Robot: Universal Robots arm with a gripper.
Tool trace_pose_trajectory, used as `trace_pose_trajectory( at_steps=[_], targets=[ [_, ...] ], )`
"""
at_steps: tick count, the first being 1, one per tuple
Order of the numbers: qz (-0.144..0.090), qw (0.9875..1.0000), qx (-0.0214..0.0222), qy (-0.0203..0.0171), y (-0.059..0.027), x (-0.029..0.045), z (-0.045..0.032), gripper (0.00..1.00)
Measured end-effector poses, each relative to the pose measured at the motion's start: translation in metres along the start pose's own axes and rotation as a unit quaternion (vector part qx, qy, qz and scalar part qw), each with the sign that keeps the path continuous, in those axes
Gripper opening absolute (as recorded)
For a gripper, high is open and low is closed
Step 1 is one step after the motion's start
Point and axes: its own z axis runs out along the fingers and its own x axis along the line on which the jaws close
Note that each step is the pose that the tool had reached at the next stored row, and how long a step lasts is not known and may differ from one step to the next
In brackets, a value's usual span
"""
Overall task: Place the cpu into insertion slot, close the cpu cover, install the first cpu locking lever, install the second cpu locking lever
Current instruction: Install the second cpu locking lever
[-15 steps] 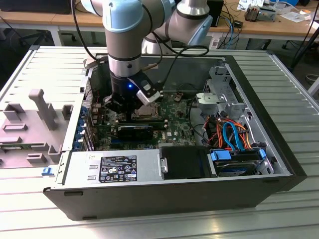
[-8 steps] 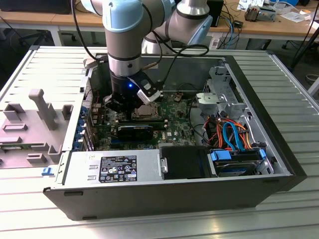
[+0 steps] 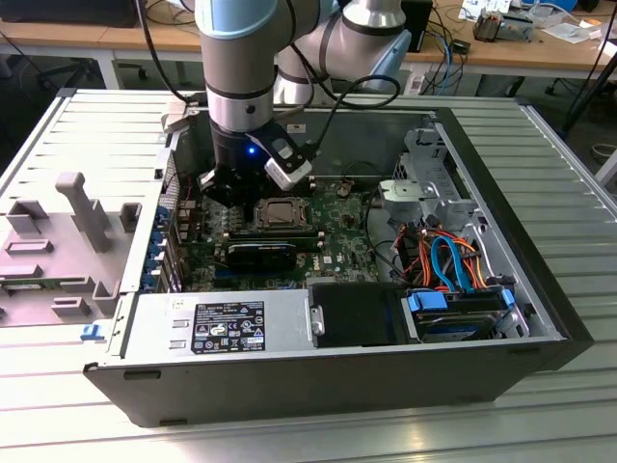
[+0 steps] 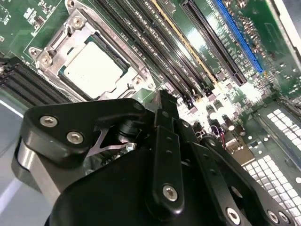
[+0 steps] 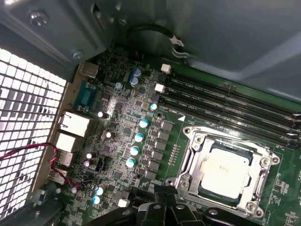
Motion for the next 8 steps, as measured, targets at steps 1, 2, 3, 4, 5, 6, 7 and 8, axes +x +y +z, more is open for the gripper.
trace_pose_trajectory(
  at_steps=[1,2,3,4,5,6,7,8],
  targets=[
    [0.000,1.0000,-0.0006,-0.0002,0.0000,0.0000,-0.0016,0.11],
    [0.000,1.0000,-0.0011,-0.0004,0.0001,0.0001,-0.0057,0.11],
    [0.000,1.0000,-0.0014,-0.0005,0.0002,0.0001,-0.0121,0.11],
    [0.000,1.0000,-0.0015,-0.0005,0.0002,0.0001,-0.0171,0.11],
    [0.000,1.0000,-0.0016,-0.0005,0.0002,0.0001,-0.0200,0.11],
    [0.000,1.0000,-0.0017,-0.0004,0.0001,-0.0004,-0.0219,0.11],
    [0.000,1.0000,-0.0022,0.0004,-0.0002,-0.0015,-0.0230,0.11],
    [0.000,1.0000,-0.0029,0.0020,-0.0008,-0.0035,-0.0231,0.11]
  ],
)
